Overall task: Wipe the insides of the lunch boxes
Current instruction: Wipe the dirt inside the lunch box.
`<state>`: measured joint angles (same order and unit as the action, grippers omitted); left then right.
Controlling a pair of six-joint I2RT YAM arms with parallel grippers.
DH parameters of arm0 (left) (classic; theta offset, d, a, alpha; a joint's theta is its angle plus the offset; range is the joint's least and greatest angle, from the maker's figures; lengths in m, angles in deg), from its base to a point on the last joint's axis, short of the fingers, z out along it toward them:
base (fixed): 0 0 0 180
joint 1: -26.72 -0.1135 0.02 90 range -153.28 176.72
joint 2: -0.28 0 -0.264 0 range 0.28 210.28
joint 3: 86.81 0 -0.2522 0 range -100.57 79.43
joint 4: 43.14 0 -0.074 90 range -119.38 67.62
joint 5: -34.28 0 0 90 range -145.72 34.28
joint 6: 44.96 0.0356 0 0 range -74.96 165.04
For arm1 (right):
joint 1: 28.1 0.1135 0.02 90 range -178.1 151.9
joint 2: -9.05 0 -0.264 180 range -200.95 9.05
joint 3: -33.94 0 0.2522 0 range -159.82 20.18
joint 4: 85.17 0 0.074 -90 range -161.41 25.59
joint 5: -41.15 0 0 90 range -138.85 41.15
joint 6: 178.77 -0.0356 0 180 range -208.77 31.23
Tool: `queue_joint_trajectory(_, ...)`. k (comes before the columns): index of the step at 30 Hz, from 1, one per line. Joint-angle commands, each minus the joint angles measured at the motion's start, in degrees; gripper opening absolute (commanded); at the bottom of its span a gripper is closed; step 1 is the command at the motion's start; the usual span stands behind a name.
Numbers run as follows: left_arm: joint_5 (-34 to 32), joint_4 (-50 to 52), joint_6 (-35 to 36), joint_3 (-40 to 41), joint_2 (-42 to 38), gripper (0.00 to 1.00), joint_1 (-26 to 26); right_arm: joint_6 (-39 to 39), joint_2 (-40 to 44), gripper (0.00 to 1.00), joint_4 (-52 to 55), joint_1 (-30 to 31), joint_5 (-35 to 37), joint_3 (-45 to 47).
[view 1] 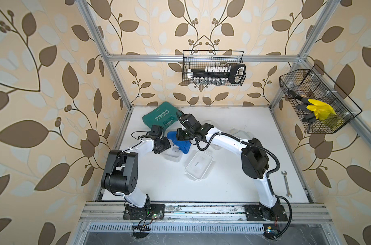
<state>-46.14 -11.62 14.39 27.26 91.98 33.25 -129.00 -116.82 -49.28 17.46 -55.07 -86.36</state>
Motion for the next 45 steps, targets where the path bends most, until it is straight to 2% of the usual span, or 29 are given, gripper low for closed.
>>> queue_joint_trajectory(1, 2.26, -2.95, -0.76, 0.55, -0.98, 0.29, -0.81, -5.82, -3.42, 0.0, 3.27, -1.09, 0.66, -1.27)
queue_joint_trajectory(6, 4.72, -4.74, -1.14, 1.62, -3.78, 0.15, -0.72, -11.06, -6.71, 0.0, 2.89, -1.68, 1.23, -1.69)
queue_joint_trajectory(9, 6.12, -5.62, -1.25, 1.88, -4.25, 0.12, -0.34, -14.57, -8.78, 0.0, 0.17, -1.49, -0.96, -2.94)
queue_joint_trajectory(16, 7.26, -7.08, -1.16, 2.05, -3.35, 0.09, 1.05, -18.09, -15.85, 0.0, -0.23, 1.62, -7.24, -11.73)
queue_joint_trajectory(22, 5.15, -3.91, 0.82, 0.36, -4.54, 0.1, 1.03, -15.67, -15.01, 0.0, 1.5, 2.08, -8.0, -7.7)
queue_joint_trajectory(24, 4.72, -3.53, 0.97, -0.18, -4.95, 0.09, 1.03, -16.48, -14.32, 0.0, -3.06, 1.83, -11.71, -4.7)
queue_joint_trajectory(26, 5.99, -3.47, 1.2, -0.85, -4.79, 0.09, 1.03, -16.52, -15.42, 0.0, -5.01, 2.13, -16.85, -5.82)
queue_joint_trajectory(30, 6.0, -1.14, 2.23, -2.91, -4.58, 0.1, 1.03, -11.84, -20.01, 0.0, 3.87, 3.8, -26.03, -15.11)
queue_joint_trajectory(34, 0.7, 4.0, 3.23, -5.93, -4.57, 0.12, 1.03, -5.45, -17.62, 0.0, 11.03, 4.02, -30.74, -11.5)
queue_joint_trajectory(37, -2.17, 6.22, 3.02, -8.51, -3.46, 0.13, 0.95, 0.96, -15.09, 0.0, 19.27, 4.48, -30.71, -8.68)
queue_joint_trajectory(40, -1.94, 7.54, 2.51, -11.43, -1.69, 0.13, 1.01, 5.27, -14.35, 0.0, 25.54, 5.35, -29.39, -8.03)
queue_joint_trajectory(42, -2.06, 8.12, 2.42, -12.67, -0.66, 0.12, 0.97, 8.5, -14.66, 0.0, 29.8, 6.14, -29.09, -9.7)
queue_joint_trajectory(45, -4.06, 8.73, 3.45, -12.6, -0.56, 0.12, 0.95, 15.66, -15.55, 0.0, 40.21, 6.76, -23.99, -14.2)
